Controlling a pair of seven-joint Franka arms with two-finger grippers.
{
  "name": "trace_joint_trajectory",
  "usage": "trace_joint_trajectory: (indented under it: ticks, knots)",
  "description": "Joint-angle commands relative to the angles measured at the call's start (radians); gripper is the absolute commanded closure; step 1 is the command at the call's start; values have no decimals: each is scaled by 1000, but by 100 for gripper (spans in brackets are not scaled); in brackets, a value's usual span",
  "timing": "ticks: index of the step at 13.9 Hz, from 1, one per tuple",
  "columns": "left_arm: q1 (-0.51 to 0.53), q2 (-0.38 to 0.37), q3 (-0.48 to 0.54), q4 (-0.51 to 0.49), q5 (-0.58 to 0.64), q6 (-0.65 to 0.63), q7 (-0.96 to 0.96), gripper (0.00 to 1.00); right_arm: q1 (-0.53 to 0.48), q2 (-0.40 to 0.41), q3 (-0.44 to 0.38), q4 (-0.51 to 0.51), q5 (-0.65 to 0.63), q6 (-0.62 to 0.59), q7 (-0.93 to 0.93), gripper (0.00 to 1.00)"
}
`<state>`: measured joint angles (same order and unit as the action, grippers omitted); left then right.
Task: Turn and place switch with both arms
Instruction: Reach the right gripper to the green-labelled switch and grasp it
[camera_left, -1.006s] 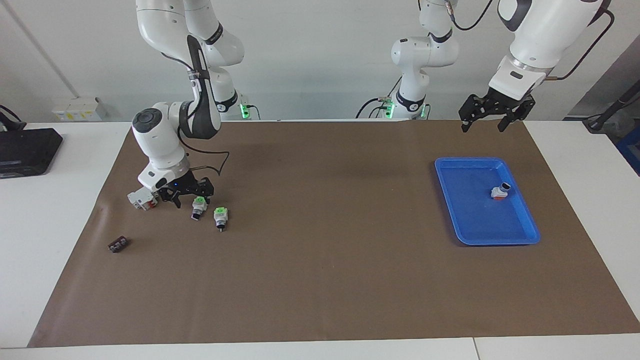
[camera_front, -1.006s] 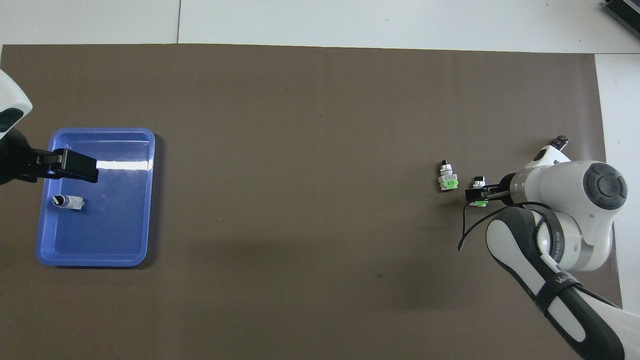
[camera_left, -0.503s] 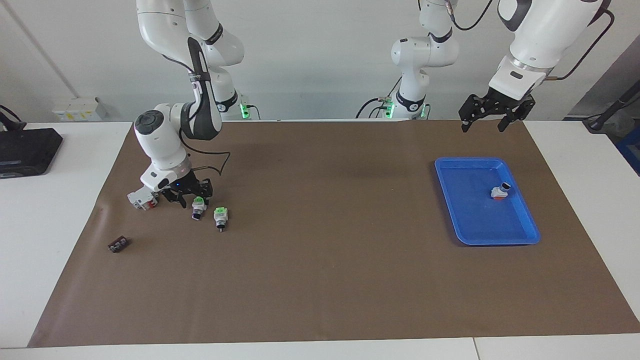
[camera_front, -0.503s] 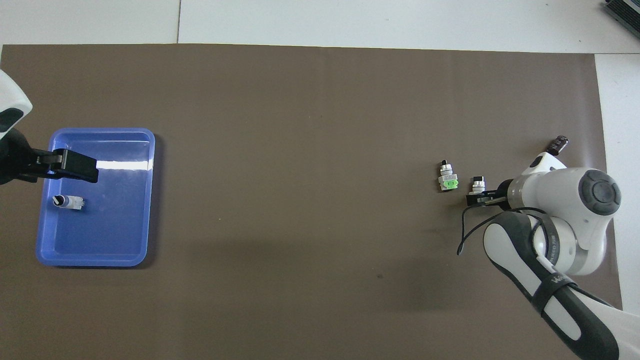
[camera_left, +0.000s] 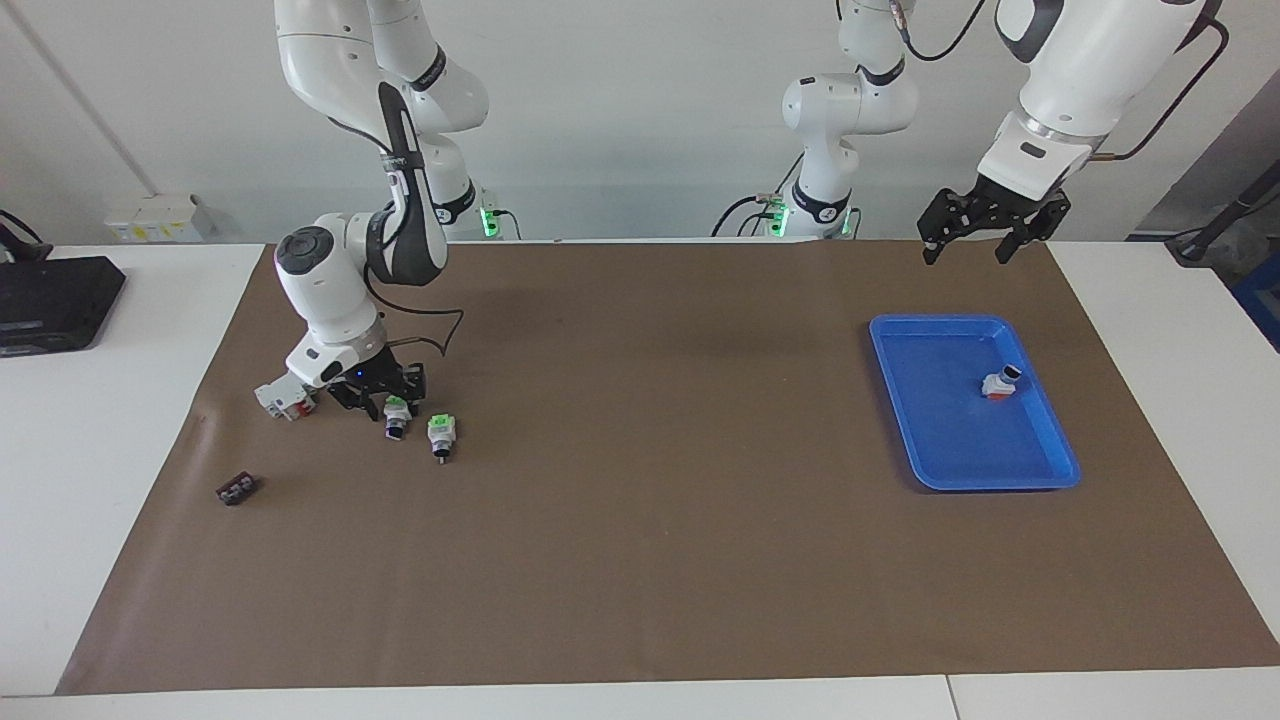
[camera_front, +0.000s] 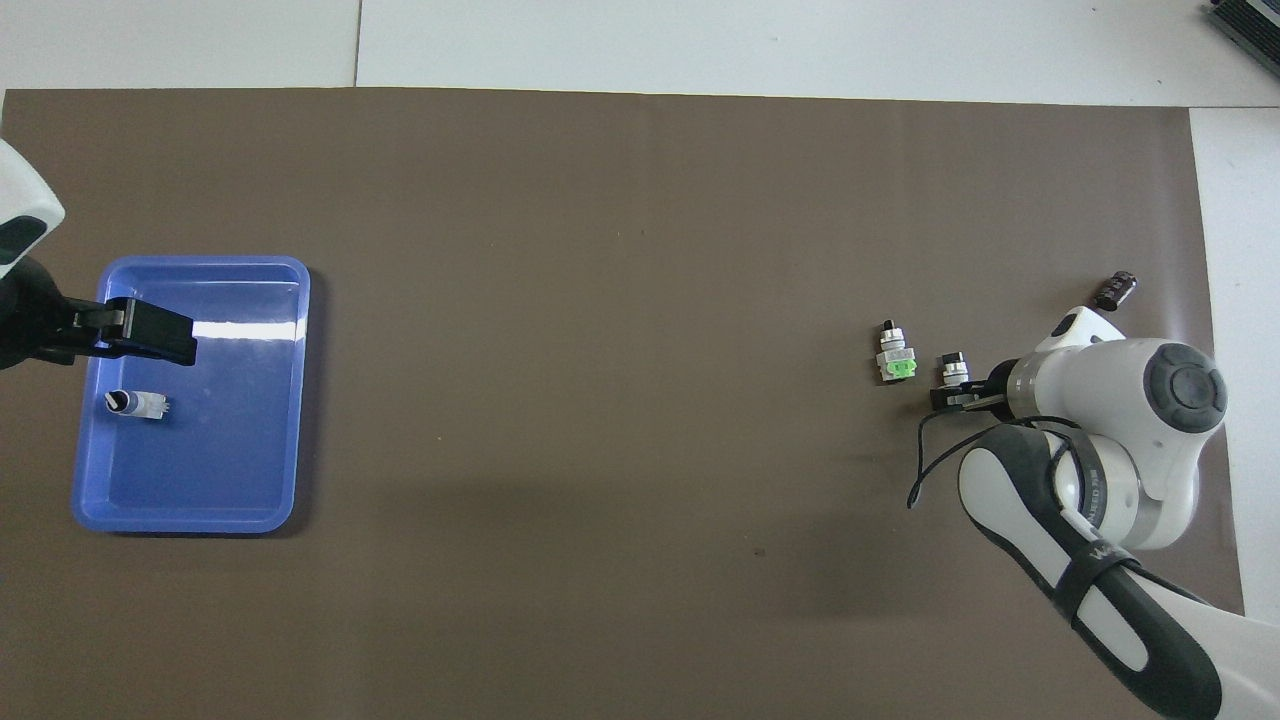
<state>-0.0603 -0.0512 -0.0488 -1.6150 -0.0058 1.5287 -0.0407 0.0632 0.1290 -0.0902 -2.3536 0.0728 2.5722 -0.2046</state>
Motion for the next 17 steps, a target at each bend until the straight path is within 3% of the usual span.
trace_joint_trajectory:
  ticks: [1,2,5,7,9,12,13,15,17]
  knots:
    - [5,-29,1,-31,-11,7,4,0,1,0,3,-12,27,28,-29,79]
    - [5,-29,1,-31,-11,7,2,0,10,1,3,-9,27,26,-29,100]
    - [7,-29,1,-31,-11,7,2,0,43,12,3,42,21,-24,-88,100]
    - [5,-29,1,-31,-11,7,2,0,56,18,6,132,22,-146,-351,100]
    - [5,-29,1,-31,-11,7,4,0,82,6,6,200,21,-211,-435,100]
    - [5,-29,0,-31,-11,7,4,0,79,-57,6,234,27,-279,-727,100]
    - [5,-29,0,-31,-11,8,4,0,78,-80,6,243,36,-325,-745,100]
    - [5,-29,1,-31,-11,16,4,0,84,-114,7,276,97,-420,-766,100]
    - [7,-29,1,-32,-11,18,4,0,86,-143,26,286,282,-452,-908,100]
